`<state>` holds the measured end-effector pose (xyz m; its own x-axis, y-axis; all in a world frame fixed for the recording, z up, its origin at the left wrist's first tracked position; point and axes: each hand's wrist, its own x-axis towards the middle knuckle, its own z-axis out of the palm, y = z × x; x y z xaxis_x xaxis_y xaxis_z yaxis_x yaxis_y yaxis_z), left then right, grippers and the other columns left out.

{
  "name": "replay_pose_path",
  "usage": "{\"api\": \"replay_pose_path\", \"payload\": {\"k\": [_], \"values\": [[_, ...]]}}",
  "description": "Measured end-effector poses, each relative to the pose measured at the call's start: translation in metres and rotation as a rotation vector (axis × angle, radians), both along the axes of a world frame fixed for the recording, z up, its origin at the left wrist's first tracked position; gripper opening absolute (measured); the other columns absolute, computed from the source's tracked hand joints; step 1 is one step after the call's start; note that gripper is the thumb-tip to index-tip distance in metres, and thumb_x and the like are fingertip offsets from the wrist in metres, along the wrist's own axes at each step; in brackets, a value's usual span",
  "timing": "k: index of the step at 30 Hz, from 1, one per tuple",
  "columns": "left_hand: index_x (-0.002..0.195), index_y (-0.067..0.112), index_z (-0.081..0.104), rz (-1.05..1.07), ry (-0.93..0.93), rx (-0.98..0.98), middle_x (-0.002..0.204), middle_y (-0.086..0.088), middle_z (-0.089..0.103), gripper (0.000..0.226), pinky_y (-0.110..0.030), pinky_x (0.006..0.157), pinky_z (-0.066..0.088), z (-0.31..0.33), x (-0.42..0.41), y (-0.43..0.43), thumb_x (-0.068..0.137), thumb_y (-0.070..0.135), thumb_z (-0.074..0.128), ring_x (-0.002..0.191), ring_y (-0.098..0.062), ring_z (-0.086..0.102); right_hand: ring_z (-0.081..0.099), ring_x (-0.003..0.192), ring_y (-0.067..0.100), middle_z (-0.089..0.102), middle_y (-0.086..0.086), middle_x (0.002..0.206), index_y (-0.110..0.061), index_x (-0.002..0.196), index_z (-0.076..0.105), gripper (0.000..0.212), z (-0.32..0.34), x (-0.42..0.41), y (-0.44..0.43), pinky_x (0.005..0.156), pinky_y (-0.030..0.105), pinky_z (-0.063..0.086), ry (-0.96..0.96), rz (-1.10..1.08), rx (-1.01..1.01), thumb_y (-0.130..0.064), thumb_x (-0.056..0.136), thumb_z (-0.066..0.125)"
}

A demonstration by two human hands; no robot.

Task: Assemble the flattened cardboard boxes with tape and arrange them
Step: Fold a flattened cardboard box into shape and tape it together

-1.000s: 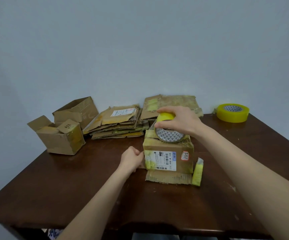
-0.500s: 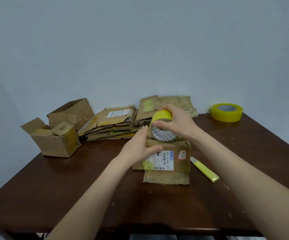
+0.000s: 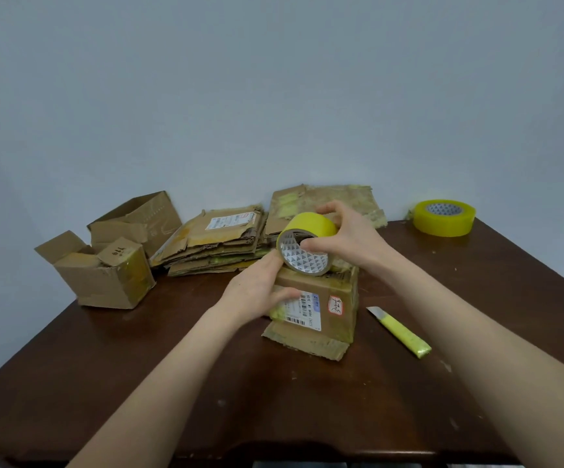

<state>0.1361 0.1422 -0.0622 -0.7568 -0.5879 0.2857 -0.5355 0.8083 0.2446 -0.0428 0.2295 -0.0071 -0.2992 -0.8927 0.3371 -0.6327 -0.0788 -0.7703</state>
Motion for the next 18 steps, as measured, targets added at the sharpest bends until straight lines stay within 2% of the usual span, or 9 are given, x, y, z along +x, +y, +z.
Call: {"api": "replay_pose_path", "payload": {"k": [2,4,6,10,14,16,18], "values": [[0.149,0.025,0.023,0.005,-0.037,-0.056,0.151,0.009,0.033,0.077,-0.033,0.102,0.04,-0.002,0.001,-0.001,0.086,0.054,0.057,0.133,-0.012,0.037,0.054,0.101,0.014,0.057,-0.006,0.108,-0.018,0.122,0.056,0.063,0.005,0.003,0.0,0.077,0.025,0.038,0.073,-0.043,-0.009,-0.042,0.07,0.081],[0.152,0.021,0.017,0.032,-0.098,-0.121,0.158,0.006,0.019,0.08,-0.03,0.113,0.024,-0.002,0.002,0.0,0.089,0.054,0.053,0.142,-0.011,0.023,0.054,0.098,0.011,0.057,-0.009,0.104,-0.02,0.117,0.062,0.058,0.013,0.002,0.004,0.076,0.025,0.038,0.136,-0.089,-0.029,-0.048,0.07,0.079],[0.153,0.019,0.014,0.058,-0.134,-0.173,0.16,0.006,0.013,0.08,-0.028,0.117,0.013,-0.002,0.002,0.001,0.091,0.054,0.05,0.145,-0.01,0.014,0.054,0.096,0.01,0.058,-0.01,0.101,-0.023,0.113,0.065,0.053,0.017,-0.002,0.011,0.075,0.024,0.039,0.146,-0.114,-0.021,-0.05,0.07,0.079],[0.153,0.019,0.014,0.068,-0.143,-0.202,0.16,0.006,0.013,0.079,-0.028,0.118,0.012,-0.004,-0.001,0.006,0.091,0.055,0.048,0.146,-0.01,0.014,0.053,0.095,0.011,0.062,-0.006,0.104,-0.023,0.11,0.069,0.047,0.022,-0.011,0.023,0.076,0.024,0.039,0.19,-0.134,0.03,-0.049,0.072,0.077],[0.152,0.019,0.016,0.066,-0.128,-0.195,0.159,0.005,0.014,0.078,-0.028,0.118,0.013,-0.003,-0.001,0.008,0.091,0.054,0.048,0.145,-0.011,0.015,0.059,0.094,0.018,0.069,0.002,0.104,-0.018,0.107,0.072,0.049,0.027,-0.012,0.026,0.074,0.028,0.047,0.247,-0.149,0.083,-0.052,0.072,0.076],[0.152,0.018,0.016,0.072,-0.145,-0.2,0.16,0.005,0.014,0.077,-0.029,0.118,0.013,-0.002,-0.001,0.01,0.092,0.054,0.047,0.146,-0.011,0.014,0.061,0.097,0.019,0.07,0.004,0.106,-0.018,0.104,0.073,0.048,0.03,-0.009,0.026,0.078,0.03,0.049,0.272,-0.148,0.08,-0.052,0.071,0.075],[0.152,0.017,0.016,0.085,-0.213,-0.211,0.16,0.003,0.014,0.078,-0.032,0.119,0.01,0.004,-0.003,0.011,0.091,0.056,0.046,0.147,-0.013,0.011,0.058,0.11,0.018,0.066,0.001,0.121,-0.022,0.118,0.067,0.055,0.029,-0.01,0.026,0.086,0.026,0.044,0.297,-0.132,0.08,-0.052,0.073,0.075]]}}
